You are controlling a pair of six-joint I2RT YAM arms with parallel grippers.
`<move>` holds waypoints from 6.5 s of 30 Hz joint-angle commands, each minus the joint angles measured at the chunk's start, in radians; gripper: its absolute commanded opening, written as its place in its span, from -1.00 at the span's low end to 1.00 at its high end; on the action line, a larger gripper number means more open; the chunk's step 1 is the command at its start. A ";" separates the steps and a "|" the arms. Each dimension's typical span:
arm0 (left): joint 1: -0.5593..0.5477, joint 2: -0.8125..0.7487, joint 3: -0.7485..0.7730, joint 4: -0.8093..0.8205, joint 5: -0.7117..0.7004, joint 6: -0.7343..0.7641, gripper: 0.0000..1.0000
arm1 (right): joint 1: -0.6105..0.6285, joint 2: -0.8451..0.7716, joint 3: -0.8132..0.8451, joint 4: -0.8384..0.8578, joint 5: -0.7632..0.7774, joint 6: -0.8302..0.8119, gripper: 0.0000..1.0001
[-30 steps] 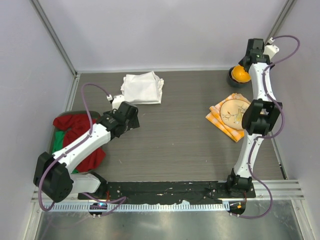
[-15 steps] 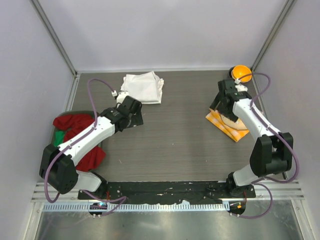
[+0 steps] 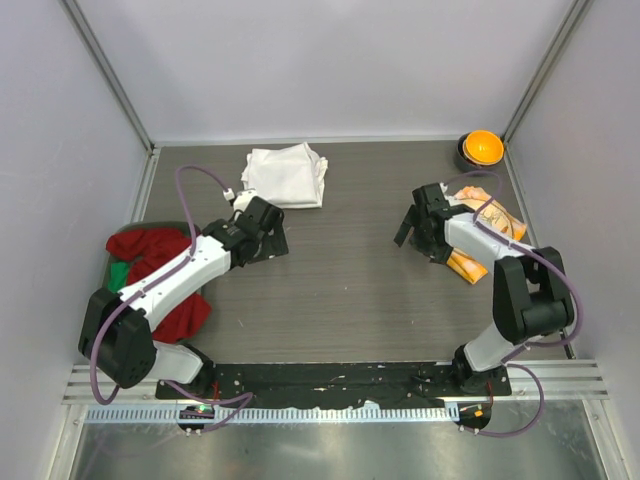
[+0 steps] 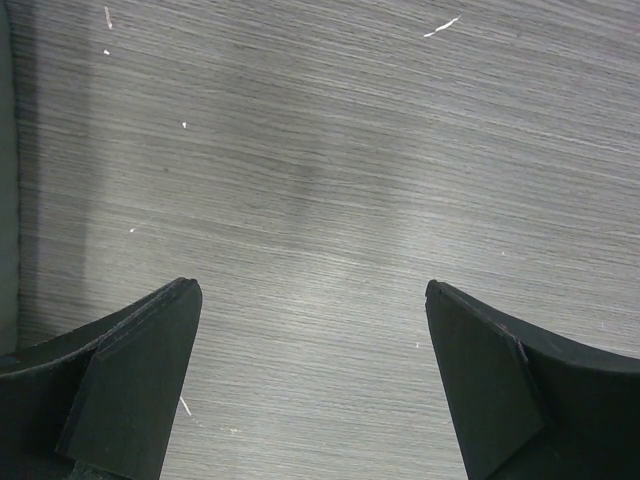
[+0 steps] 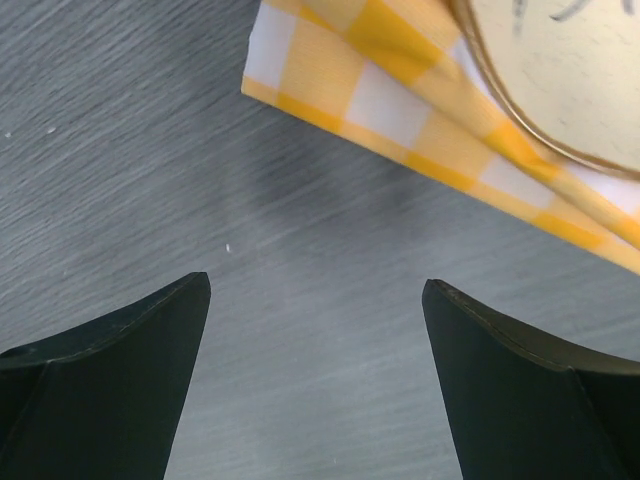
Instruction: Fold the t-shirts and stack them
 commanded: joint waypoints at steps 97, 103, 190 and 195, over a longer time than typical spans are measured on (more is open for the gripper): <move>0.776 -0.095 0.585 -0.326 0.332 0.028 -1.00 | 0.821 -0.054 0.050 0.350 0.143 -0.245 0.97; 0.561 -0.175 0.749 -0.253 0.544 -0.017 -1.00 | 0.821 -0.221 0.037 0.269 0.373 -0.210 0.97; 0.067 0.634 0.702 -0.075 0.101 0.092 -1.00 | 0.324 -0.044 -0.027 0.298 0.234 -0.164 0.93; 0.067 0.500 0.558 -0.043 0.110 0.074 -1.00 | 0.321 0.157 0.152 0.306 0.190 -0.188 0.79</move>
